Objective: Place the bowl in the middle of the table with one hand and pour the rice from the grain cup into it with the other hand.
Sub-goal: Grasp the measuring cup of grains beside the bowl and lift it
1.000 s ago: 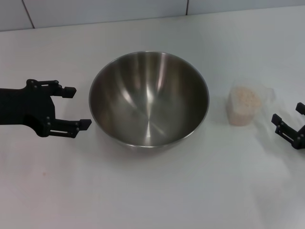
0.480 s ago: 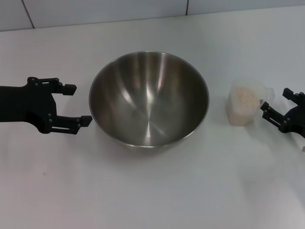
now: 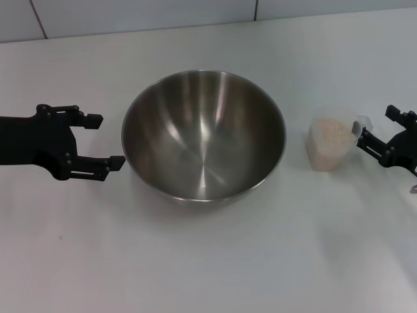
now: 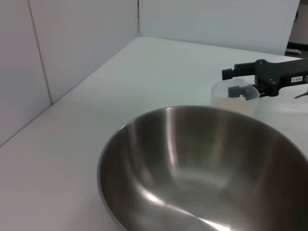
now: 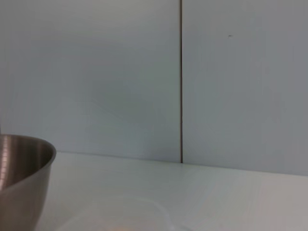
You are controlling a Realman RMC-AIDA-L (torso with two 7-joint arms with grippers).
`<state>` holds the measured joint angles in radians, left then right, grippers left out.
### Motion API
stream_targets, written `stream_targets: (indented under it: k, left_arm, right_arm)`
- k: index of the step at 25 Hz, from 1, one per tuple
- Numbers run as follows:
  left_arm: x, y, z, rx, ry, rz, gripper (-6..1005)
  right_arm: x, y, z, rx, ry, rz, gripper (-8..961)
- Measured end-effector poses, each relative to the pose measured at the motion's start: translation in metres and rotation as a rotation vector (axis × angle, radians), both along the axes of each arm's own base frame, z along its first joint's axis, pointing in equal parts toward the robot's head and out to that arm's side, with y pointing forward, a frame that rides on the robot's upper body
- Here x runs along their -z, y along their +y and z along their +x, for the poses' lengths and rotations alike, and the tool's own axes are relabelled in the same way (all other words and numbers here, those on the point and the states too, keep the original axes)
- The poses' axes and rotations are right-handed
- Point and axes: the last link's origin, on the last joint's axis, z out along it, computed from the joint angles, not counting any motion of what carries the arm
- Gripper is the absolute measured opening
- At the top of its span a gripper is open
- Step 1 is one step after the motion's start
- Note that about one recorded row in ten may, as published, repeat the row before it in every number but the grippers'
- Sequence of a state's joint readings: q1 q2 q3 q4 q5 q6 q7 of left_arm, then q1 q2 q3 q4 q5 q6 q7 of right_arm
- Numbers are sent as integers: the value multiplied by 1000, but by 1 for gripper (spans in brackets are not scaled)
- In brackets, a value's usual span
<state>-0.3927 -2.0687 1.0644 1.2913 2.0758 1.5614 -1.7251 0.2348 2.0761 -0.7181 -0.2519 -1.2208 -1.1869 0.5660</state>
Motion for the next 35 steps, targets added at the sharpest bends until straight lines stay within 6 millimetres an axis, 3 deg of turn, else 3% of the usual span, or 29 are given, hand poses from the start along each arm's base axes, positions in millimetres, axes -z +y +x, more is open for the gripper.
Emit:
stream_targets:
  k: [14,19,21,28,35]
  left_arm:
    - [0,2,-1,-6,0,12,864]
    - [0,2,-2,-11,0,9,864]
    - [1,2,-2,-12,0,8,864]
    - [1,2,-2,-14,0,7,864]
    - [1,2,-2,-12,0,6,864]
  right_arm:
    - [-1,1,-2,2,18,22,694]
    - [-1,4,-5,-14,23,23,487]
    - [-1,4,-6,-16,23,23,244]
    - [-2,4,-8,-38,26,33,37]
    - [-22,-3,-27,-191,64,162,21]
